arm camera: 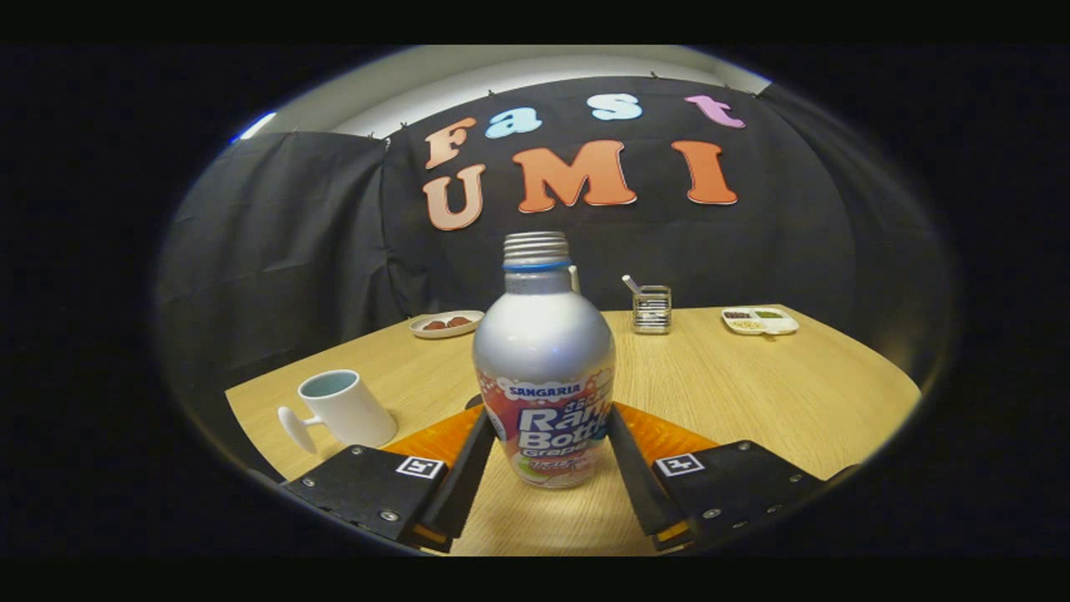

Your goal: Take the bottle from table, then pour the juice into the cup, finally place the bottle on the coaster

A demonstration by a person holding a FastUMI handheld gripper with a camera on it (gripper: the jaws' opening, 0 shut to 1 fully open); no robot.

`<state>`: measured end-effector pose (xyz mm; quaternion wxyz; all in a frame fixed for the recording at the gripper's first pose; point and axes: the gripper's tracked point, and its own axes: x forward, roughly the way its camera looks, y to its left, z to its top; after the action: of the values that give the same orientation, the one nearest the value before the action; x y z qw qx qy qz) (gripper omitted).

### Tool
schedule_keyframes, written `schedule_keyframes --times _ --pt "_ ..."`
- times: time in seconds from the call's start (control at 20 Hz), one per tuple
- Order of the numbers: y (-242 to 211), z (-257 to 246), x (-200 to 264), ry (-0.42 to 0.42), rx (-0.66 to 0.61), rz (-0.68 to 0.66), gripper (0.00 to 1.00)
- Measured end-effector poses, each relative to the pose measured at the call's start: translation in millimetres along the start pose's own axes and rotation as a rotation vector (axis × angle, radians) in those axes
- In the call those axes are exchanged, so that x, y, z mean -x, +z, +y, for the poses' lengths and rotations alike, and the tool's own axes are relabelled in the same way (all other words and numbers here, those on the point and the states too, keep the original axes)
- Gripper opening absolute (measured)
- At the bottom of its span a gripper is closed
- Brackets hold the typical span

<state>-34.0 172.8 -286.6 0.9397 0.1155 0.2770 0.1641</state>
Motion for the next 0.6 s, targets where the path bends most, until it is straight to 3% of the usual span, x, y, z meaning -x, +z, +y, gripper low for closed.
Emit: schedule_keyframes --times 0.6 --pt "34 2 -2 -0.104 0.341 -0.030 0.74"
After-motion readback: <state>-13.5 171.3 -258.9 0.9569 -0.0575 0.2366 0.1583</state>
